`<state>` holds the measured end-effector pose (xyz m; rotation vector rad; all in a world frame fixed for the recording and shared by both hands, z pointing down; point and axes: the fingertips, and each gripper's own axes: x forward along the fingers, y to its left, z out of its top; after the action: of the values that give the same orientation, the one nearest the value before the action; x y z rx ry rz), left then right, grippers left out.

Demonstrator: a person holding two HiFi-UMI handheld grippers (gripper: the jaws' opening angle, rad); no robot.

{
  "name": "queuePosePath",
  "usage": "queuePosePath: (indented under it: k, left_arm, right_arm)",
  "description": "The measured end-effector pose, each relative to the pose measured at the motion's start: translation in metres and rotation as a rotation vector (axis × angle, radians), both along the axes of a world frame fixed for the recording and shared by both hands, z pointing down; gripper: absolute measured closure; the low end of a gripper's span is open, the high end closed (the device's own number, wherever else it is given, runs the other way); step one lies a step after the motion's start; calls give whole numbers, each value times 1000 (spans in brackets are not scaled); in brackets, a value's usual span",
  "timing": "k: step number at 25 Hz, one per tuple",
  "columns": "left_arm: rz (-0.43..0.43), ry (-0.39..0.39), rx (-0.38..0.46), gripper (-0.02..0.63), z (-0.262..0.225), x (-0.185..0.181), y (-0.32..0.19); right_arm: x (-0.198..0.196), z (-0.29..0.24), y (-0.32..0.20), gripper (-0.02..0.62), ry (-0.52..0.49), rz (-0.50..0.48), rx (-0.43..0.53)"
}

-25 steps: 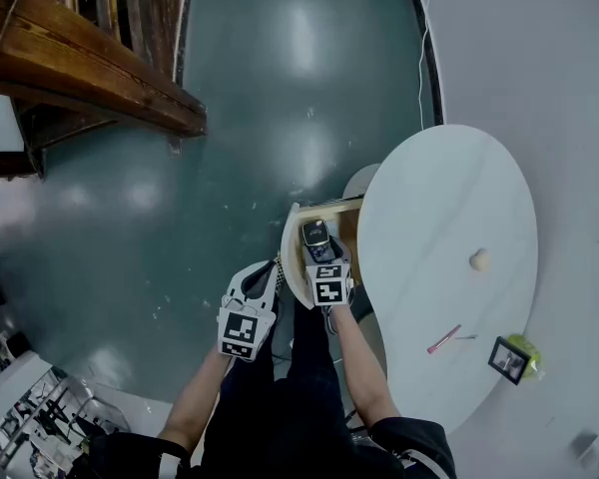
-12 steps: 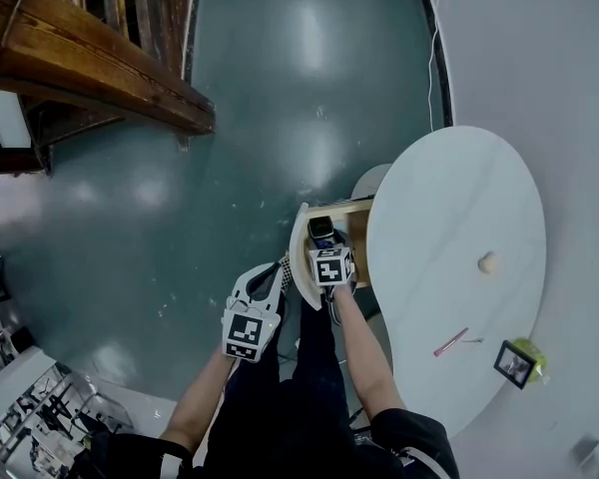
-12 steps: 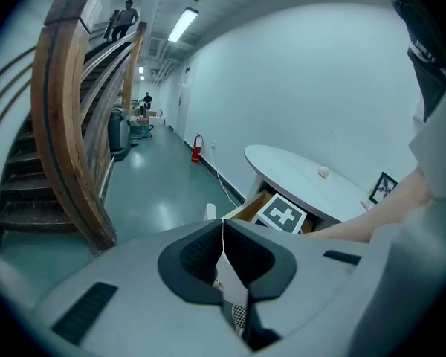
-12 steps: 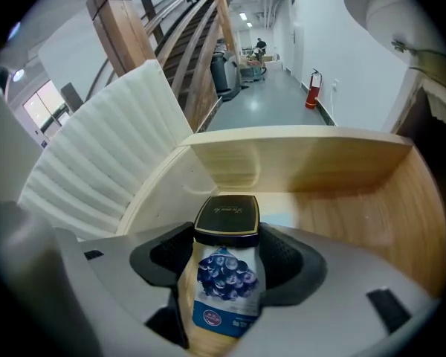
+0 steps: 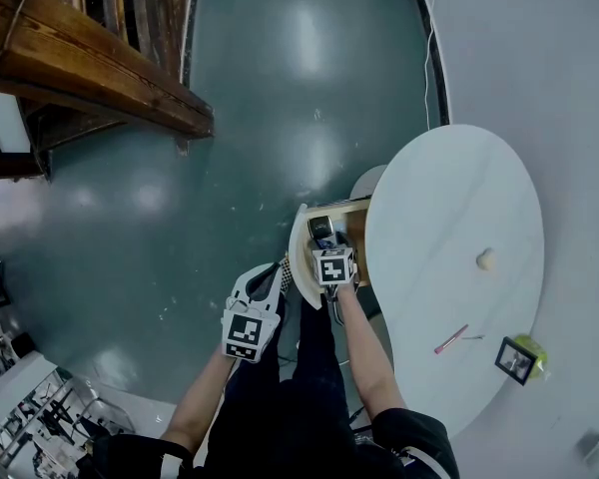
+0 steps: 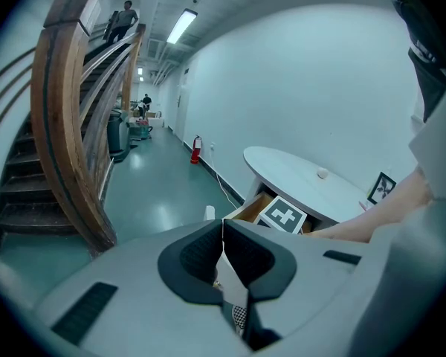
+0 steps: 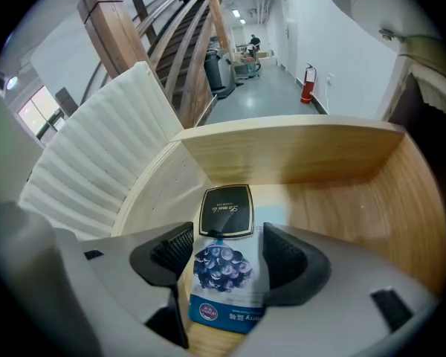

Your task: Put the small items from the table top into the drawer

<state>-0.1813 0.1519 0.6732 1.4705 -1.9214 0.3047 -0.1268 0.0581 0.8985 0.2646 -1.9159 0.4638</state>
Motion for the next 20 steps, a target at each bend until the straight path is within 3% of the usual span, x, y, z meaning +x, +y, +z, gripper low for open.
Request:
queuePosePath:
  k: [6,20]
  left_arm:
    - [4,-15,15,586,-13,-3,2]
    - [56,-114,109,586,-96,-2,-2]
  right_arm:
    - [-2,-33,4,305,-68,9,18]
    - [-21,-202,8,307,-367,26,102]
